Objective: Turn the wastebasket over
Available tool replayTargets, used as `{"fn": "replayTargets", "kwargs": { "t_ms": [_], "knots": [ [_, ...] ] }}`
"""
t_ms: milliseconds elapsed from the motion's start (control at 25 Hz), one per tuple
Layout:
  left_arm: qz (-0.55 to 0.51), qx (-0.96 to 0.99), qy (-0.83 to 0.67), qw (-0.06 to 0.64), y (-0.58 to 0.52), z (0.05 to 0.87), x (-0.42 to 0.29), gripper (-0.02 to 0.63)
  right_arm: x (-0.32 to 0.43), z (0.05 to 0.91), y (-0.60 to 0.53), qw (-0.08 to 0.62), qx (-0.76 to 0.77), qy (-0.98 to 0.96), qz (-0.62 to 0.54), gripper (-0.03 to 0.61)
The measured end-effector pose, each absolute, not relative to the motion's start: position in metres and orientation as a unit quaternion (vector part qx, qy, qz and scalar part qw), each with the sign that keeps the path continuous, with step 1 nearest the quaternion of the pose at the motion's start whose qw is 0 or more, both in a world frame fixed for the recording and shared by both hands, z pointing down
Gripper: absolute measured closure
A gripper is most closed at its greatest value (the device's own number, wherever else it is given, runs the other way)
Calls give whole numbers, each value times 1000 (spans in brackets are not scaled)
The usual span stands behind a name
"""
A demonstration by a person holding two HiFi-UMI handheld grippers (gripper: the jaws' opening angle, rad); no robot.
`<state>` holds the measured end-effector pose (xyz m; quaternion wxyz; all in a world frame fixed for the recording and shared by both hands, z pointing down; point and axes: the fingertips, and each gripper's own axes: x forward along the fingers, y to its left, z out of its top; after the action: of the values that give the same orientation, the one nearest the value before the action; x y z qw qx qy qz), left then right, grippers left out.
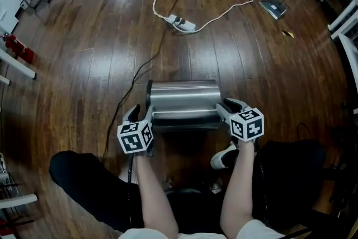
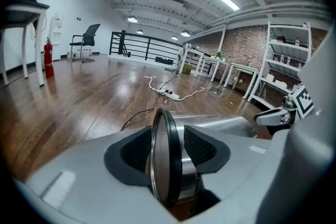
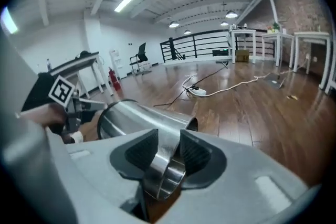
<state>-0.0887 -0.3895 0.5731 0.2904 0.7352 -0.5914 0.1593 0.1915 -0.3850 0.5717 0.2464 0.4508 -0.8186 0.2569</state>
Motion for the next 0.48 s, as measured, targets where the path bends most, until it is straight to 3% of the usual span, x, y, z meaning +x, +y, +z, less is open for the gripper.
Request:
{"fn": "replayTargets", "kwargs": {
  "t_ms": [240, 480],
  "knots": [
    [138, 738, -576, 323, -390, 581, -76, 446, 193, 571, -385, 201, 456, -811, 307, 466],
    [110, 740, -559, 357, -390, 582, -77, 489, 195, 597, -376, 254, 454, -794, 316, 475]
  ]
}}
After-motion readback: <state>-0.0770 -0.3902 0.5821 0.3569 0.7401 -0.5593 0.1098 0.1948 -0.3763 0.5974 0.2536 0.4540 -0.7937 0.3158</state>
